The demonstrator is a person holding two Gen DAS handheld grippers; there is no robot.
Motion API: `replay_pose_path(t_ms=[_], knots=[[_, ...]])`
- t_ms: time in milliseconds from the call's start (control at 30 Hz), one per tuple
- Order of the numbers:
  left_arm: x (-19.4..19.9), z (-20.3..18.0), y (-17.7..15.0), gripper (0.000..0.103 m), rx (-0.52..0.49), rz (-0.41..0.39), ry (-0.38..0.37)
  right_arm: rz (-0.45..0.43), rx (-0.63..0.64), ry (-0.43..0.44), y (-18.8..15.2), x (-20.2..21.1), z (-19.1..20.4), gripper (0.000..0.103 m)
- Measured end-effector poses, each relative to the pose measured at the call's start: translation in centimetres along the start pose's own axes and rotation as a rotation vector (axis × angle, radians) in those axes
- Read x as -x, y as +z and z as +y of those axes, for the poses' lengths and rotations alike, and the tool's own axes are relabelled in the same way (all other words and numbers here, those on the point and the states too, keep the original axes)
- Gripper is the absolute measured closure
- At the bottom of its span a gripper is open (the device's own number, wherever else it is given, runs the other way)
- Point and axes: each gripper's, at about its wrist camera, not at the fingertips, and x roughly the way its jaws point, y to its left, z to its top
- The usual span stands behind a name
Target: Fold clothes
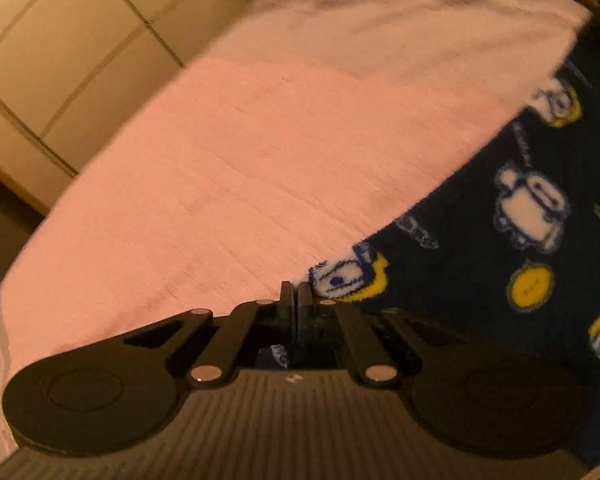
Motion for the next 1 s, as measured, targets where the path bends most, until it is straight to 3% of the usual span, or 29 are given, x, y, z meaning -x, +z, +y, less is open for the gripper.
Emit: replay_pose_path(t_ms=[100,200,267,300,333,467,533,667,900,1000], knots=[[-2.8,-1.3,0.4,0.1,-0.028,0.072,0.039,0.015,-0.017,-0.059,0.7,-1.9,0.5,0.102],[-4.9,-4.6,0.1,0.099,-0.183,0.121,0.121,0.078,-0.051,-0.119,0.3,-4.4,0.8,0.1],[-4.7,-4.9,0.5,0.098,-0.173,0.109,0.151,0.099,-0.078,-0.155,0.0,-5.1,0.8,0.086],[-4.2,-4.3,0.9,0.096,-0.117,0.103,0.151,0.1,-0.094,-0.177,-0.1,-5.1,0.8,0.058],[-3.6,-2.9,1.3,0.095,-0.02,0.098,0.14,0.067,-0.118,-0.211,-0.2,-3.9,0.4,0.041],[0.7,3.3,0.8,0.092,0.443,0.096,0.083,-0.036,-0.251,-0.298,-1.1,2.1,-1.5,0.04],[4.4,4.6,-1.3,0.092,0.589,0.077,0.059,-0.055,-0.331,-0.277,-2.5,5.9,-1.7,0.04],[12.3,2.4,-7.3,0.092,0.698,0.107,0.063,0.029,-0.387,-0.267,-7.2,10.1,2.0,0.04],[22.7,-3.8,-19.4,0.092,0.848,0.378,0.071,0.173,-0.484,-0.253,-15.3,17.3,8.4,0.048],[27.0,-3.3,-24.1,0.084,0.931,0.448,0.116,0.174,-0.518,-0.343,-17.2,19.8,10.6,0.048]])
